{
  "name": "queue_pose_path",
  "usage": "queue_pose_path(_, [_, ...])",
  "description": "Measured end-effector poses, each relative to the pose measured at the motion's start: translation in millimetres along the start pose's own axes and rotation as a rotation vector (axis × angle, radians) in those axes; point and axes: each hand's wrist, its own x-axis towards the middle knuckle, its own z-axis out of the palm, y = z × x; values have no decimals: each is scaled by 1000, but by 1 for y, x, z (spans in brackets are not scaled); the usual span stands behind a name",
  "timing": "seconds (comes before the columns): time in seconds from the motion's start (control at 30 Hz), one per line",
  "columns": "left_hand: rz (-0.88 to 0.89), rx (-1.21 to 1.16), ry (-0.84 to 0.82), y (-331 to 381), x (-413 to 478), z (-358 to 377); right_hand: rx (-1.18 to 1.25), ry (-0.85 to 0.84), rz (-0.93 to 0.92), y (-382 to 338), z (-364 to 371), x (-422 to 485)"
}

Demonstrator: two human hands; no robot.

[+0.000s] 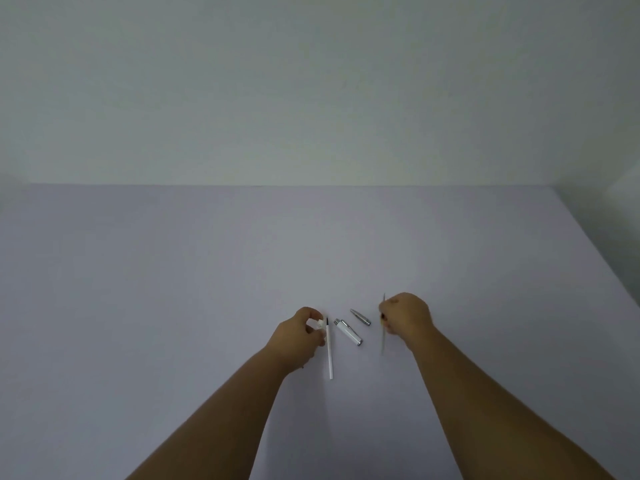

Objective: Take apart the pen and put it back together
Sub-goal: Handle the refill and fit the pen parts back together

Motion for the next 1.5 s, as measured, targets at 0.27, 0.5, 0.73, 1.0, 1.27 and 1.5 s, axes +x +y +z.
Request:
queue_pose_path(0.27, [1, 46, 92, -12, 2, -2, -174, 3, -49, 8, 10, -12])
queue_pose_path(0.5, [-24, -38, 111, -10, -3, -6, -205, 37, -45, 5, 11, -18])
queue_pose_path(0.73, [-47, -66, 195, -13, -6, -15, -393, -89, -276, -23, 43, -59])
queue_pose_path(1.0, [-78, -35, 238, -22, -13, -24, -660, -133, -294, -17, 83, -81])
queue_pose_path(1.27, [-66, 6, 199, -27, -18, -19, -156, -37, -195, -25, 66, -76])
queue_pose_path(1.5, [-21, 39, 143, -19, -22, -14, 315, 20, -163, -32, 52, -77])
